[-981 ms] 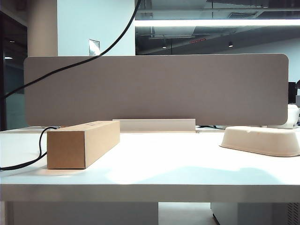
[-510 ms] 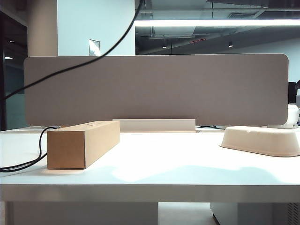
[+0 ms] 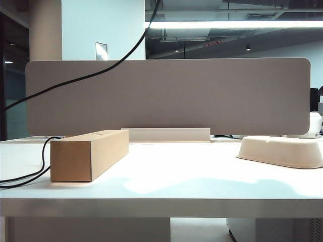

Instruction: Pick up the charging cable and the phone, plug the charging cable into the charging port on the phone, and finally place them back on the table.

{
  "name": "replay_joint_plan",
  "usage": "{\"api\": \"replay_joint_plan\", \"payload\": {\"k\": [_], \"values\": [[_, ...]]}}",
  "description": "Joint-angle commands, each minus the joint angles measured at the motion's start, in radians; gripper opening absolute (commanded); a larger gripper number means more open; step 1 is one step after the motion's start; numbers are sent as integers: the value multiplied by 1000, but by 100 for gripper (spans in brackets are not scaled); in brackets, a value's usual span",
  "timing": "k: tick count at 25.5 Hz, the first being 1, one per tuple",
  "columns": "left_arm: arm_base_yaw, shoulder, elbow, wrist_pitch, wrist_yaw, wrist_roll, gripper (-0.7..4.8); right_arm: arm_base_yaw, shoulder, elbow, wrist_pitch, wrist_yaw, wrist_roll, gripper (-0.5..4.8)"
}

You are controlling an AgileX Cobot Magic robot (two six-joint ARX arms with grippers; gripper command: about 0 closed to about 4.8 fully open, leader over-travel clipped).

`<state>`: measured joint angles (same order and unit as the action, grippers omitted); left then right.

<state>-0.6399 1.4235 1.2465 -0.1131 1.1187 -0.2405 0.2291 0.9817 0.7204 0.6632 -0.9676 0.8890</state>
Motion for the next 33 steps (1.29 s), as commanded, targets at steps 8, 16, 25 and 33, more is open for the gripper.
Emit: {"api": "replay_joint_plan", "payload": {"k": [8,16,25,33], "values": [[108,-3,7,-261,-23,167,208,-22,71,6,-156,178,-153,-2],[279,-38,7,-459,-16,215,84,-137,339,6,-242,394,-154,-2],[286,-121,8,-463,-126,297,-6,-211,587,6,-241,451,-129,-2],[286,-169,8,-532,-277,368,-6,-211,663,6,-240,496,-129,-2]]}}
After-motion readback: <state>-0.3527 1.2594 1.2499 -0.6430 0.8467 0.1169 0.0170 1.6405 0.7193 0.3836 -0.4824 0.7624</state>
